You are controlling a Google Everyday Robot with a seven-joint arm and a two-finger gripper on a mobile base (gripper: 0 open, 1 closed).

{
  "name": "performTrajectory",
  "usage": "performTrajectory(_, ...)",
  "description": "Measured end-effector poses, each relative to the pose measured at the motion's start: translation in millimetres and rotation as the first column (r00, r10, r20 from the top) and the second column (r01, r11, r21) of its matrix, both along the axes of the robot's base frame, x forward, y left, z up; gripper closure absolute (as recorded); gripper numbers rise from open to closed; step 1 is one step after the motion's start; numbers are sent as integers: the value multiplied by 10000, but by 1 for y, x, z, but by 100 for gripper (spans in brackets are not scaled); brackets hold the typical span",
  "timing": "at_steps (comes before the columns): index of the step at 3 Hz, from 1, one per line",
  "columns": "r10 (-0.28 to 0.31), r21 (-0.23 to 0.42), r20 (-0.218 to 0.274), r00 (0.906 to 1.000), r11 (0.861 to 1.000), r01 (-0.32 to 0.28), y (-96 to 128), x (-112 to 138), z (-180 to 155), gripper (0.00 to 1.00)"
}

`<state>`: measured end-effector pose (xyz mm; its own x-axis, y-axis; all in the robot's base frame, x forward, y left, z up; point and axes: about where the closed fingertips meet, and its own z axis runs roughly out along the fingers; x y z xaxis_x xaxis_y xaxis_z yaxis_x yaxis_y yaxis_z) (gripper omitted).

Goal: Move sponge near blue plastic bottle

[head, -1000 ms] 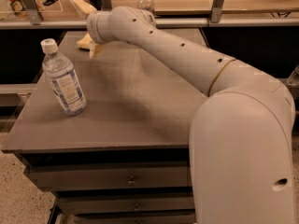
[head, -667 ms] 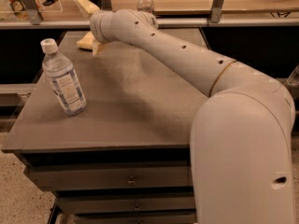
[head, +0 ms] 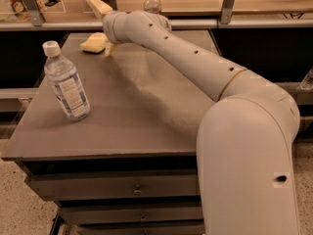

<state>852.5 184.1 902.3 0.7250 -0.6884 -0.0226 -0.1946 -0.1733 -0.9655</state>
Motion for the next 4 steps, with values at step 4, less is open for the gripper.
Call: performTrajectory(4, 1215, 396, -91, 9925, 9919, -1211, 30, 37, 3, 0)
